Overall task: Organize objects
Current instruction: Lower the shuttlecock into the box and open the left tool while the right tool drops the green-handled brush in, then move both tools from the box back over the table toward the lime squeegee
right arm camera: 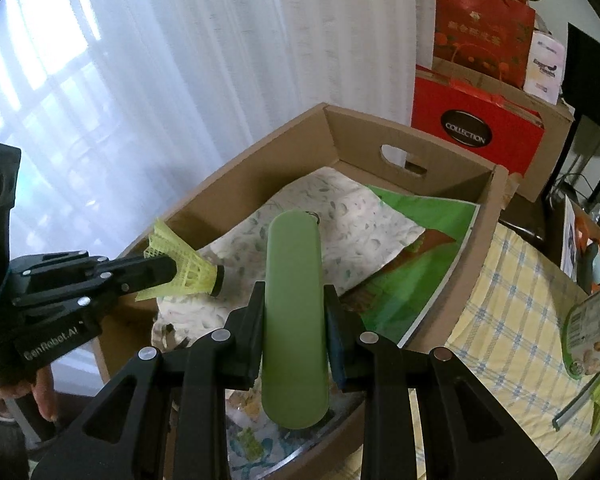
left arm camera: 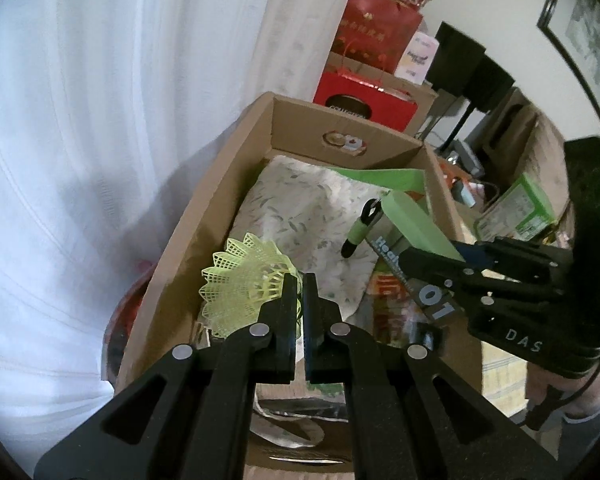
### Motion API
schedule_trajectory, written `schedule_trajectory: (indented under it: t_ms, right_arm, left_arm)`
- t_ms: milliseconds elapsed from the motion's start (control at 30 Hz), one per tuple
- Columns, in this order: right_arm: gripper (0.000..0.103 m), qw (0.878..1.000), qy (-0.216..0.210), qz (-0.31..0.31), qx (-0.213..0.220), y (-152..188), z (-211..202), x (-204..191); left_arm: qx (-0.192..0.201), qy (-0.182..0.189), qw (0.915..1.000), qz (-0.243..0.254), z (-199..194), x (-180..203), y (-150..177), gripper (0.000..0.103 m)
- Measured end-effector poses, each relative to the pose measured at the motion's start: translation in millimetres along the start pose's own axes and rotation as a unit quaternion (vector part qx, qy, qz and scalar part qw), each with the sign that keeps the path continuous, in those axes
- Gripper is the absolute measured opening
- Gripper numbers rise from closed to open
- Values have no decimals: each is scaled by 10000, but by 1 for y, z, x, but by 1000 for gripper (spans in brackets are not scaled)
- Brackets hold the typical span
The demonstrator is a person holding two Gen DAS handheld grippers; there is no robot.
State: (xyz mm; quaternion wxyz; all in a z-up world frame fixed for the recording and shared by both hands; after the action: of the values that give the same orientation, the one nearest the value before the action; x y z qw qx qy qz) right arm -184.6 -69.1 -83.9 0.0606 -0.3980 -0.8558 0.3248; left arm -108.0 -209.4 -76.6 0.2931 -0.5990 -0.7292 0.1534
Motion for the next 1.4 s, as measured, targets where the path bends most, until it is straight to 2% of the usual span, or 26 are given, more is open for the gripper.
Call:
schedule_trajectory:
  t_ms: [167, 233, 300, 333, 367, 433, 633, 800, 967, 1100, 1267, 1400]
  right_arm:
    - [26, 10000, 82, 28, 36, 1, 4, -1]
    - [26, 9999, 123, 40, 37, 2, 7, 0]
    - [28, 9999, 155, 32, 42, 2, 6, 0]
    - [29, 9998, 179, 26, 83, 2, 5, 0]
    - [35, 9997, 201, 22, 121, 1, 3, 0]
    - [42, 9995, 233, 33, 221, -1, -3, 0]
    - [51, 9984, 346, 76, 434, -8, -24, 4]
    - [63, 9965, 588, 113, 576, -8, -42, 13]
    - [80, 9942, 752, 236, 733, -1, -66, 27]
    - [83, 9915, 1036, 238, 757, 9, -81, 41]
    - [84, 9913, 945, 650, 639, 24, -97, 67]
    - [85, 9862, 1269, 749, 748, 35, -116, 88]
  left_arm:
    - [-4, -161, 9999, -3, 5, 0, 2, 4]
    - [0, -198, 9998, -49, 6, -2, 2, 19]
    - [42, -182, 9998, -97, 4, -2, 1, 54]
    - [94, -130, 9998, -124, 2, -2, 0, 60]
    - [127, -103, 9998, -150, 0, -2, -1, 66]
    - [178, -87, 9996, -191, -5, -3, -2, 68]
    - [306, -218, 9991, -217, -20, -5, -9, 82]
    - [485, -336, 9981, -194, -32, -3, -16, 102]
    - [523, -394, 9978, -79, -38, 12, -21, 103]
    - [535, -396, 9977, 137, -40, 31, -23, 103]
    - [620, -400, 9956, 574, -43, 66, -22, 103]
    - [625, -264, 9942, 838, -39, 97, -22, 103]
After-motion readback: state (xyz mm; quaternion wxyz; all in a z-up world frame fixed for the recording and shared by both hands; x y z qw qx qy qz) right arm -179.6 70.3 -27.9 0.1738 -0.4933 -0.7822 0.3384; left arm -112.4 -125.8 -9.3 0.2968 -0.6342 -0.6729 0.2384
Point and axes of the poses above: each gripper's, at about its wrist camera, not at the fingertips, and z roughly the way its jaws point, x to its right, y to its underside, the point moved 6 cm from there along z, roughly the way its jaws point
